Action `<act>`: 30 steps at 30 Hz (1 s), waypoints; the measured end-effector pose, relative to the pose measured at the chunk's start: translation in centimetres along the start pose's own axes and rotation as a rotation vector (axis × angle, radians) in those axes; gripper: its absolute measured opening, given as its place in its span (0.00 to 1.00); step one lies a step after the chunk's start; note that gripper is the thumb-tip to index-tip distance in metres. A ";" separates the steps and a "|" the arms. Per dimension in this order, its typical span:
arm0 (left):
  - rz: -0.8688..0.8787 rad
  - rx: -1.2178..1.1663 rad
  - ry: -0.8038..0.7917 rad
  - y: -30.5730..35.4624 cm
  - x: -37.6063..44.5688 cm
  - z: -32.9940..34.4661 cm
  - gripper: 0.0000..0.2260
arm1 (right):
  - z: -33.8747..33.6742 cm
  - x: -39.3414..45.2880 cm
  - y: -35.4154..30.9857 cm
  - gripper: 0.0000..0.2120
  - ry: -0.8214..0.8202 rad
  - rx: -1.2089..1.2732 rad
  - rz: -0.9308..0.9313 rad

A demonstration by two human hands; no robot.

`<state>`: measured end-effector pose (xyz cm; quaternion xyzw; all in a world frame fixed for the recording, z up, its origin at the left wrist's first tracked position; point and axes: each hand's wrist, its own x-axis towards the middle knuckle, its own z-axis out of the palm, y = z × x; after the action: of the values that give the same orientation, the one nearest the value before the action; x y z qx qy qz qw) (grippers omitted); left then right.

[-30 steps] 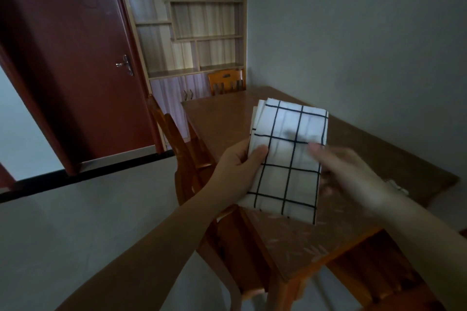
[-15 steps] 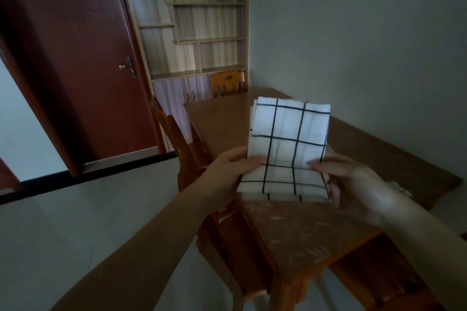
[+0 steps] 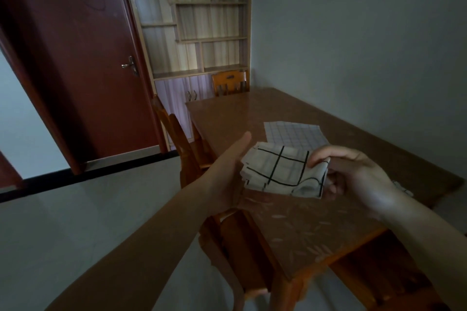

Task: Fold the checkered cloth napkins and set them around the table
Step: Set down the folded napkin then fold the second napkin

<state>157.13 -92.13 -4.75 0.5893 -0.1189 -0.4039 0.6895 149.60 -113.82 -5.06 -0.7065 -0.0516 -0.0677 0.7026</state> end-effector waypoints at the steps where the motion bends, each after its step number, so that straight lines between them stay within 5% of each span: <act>1: 0.014 0.076 0.036 0.1 -0.3 0.2 0.24 | 0.0 -0.1 0.0 0.19 -0.013 -0.007 0.008; 4: 0.079 0.189 0.097 0.2 -0.3 0.2 0.12 | 0.0 -0.5 -0.1 0.17 -0.037 -0.091 0.012; 8: 0.142 0.233 0.111 -0.3 -0.1 -0.3 0.08 | -0.4 -0.9 -0.1 0.26 -0.011 -0.431 -0.118; 11: 0.178 0.279 0.144 -0.7 0.1 0.0 0.06 | -0.2 -1.0 0.2 0.23 0.079 -0.559 -0.236; 14: 0.250 0.268 0.139 -0.9 0.3 0.2 0.09 | 0.3 -1.1 0.5 0.22 0.113 -0.442 -0.254; 20: 0.420 0.341 0.208 -1.7 0.7 0.6 0.11 | 0.0 -0.5 1.7 0.17 0.054 0.223 0.086; 22: 0.469 0.346 0.224 -1.9 0.7 0.5 0.10 | -0.6 -0.5 1.5 0.26 -0.029 0.310 0.132; 24: 0.533 0.397 0.250 -2.1 0.7 0.6 0.08 | -0.9 -0.6 1.2 0.34 -0.046 0.213 0.176; 27: 0.605 0.403 0.293 -2.3 0.8 1.0 0.06 | 0.0 -0.9 0.8 0.24 0.007 -0.063 0.211; 30: 0.546 0.357 0.336 -2.3 1.2 1.1 0.08 | 0.5 -1.2 1.2 0.12 0.064 -0.086 0.180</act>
<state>156.22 -93.74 -6.89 0.7050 -0.2257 -0.0753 0.6681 148.65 -113.33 -6.45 -0.7352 0.0372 -0.0290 0.6762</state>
